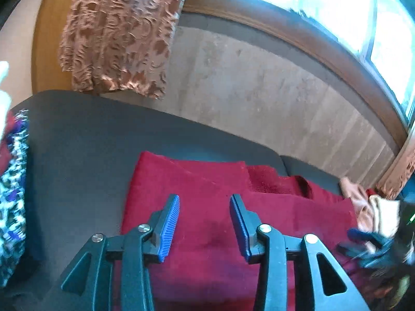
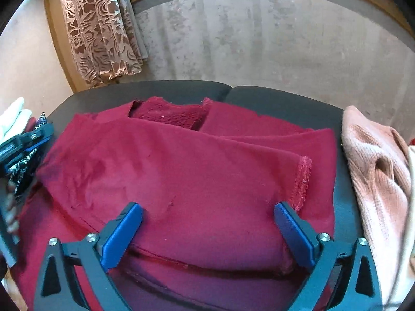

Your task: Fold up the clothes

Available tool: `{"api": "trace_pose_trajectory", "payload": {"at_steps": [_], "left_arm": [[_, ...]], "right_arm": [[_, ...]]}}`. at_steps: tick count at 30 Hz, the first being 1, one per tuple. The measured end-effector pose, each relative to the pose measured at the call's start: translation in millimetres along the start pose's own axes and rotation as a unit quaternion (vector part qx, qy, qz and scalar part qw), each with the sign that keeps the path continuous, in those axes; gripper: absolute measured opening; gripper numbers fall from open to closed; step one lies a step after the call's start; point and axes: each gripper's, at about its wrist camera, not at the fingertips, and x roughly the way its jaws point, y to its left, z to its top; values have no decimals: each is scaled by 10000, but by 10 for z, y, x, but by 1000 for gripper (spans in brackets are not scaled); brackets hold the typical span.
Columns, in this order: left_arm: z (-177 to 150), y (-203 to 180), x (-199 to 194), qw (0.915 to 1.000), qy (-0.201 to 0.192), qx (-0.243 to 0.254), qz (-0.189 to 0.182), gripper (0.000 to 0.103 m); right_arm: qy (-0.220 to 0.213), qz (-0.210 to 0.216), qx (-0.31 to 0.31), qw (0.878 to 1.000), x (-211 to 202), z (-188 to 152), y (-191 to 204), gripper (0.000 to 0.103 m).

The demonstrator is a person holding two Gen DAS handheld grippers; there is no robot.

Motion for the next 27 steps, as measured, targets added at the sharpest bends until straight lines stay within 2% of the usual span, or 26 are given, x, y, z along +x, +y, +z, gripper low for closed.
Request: {"api": "trace_pose_trajectory", "payload": {"at_steps": [3,6,8,12,18,21,24,26,27], "left_arm": [[-121,64,375,9982,600,-64,31,41],[-104,149,342,9984,430,-353,-130,42],[-99,160,329,9982,392,-408,-199,41],[-94,124,322,9983,345,-410,-210,41],[-83,134,317,9979,275,-508,-295,41],[-78,128,320,9980,254,-508,-270,41],[-72,122,324,9981,233,-509,-244,41],[-38,127,354,9980,226,-546,-222,41],[-22,119,371,9980,233,-546,-199,41]], "right_arm": [[-142,1373,499,9892,-45,349,89,103],[-166,2621,885,9608,-15,693,215,103],[96,3074,928,9470,218,906,373,103],[657,3349,1241,9317,908,1218,502,103],[1408,3267,1315,9253,1566,1342,618,103],[1410,3190,1197,9295,1726,1395,750,103],[1072,3294,1324,9287,1798,1482,781,103],[826,3421,1645,9215,1869,1513,686,102],[732,3390,1705,9223,1879,1518,647,102]]}}
